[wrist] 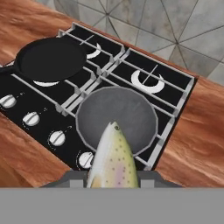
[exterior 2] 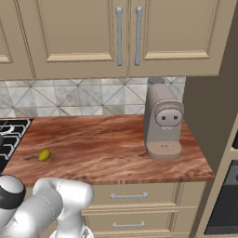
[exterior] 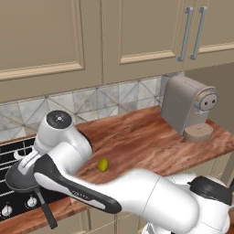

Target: Place both pans onto different burners. Then place the lemon and the fish on different pans.

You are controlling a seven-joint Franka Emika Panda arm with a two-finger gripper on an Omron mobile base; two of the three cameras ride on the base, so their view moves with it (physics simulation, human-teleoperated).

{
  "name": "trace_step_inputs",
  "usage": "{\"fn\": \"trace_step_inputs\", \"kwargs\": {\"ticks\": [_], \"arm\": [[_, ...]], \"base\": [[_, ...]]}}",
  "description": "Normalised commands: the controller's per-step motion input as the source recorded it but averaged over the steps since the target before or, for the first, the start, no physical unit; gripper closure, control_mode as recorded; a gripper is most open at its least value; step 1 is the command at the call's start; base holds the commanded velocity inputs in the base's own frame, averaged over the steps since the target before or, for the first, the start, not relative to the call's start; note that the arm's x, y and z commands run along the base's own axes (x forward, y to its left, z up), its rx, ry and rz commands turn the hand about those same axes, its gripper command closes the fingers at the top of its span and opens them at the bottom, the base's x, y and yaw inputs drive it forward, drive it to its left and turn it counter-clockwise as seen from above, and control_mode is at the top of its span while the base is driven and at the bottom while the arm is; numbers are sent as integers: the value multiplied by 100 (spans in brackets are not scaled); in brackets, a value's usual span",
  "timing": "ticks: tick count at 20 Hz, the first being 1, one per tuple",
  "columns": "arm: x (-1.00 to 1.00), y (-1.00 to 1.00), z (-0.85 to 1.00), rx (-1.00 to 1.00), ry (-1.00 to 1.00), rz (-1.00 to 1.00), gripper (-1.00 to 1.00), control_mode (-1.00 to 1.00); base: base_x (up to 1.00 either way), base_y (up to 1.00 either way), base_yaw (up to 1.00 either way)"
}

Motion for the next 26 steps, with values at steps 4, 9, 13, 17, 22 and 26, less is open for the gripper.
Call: {"fn": "trace_step_inputs", "kwargs": {"ticks": [4,9,13,17,22,26], "arm": [[28,12,-18,0,3,0,100,-100],[25,18,-25,-2,3,0,100,-100],[19,24,-21,-3,3,0,100,-100],[16,21,-20,-4,3,0,100,-100],[16,19,-23,-5,4,0,100,-100],[16,13,-26,-5,6,0,100,-100]], "base": [[0,0,0],[0,0,0],[0,0,0],[0,0,0],[0,0,0],[0,0,0]]}}
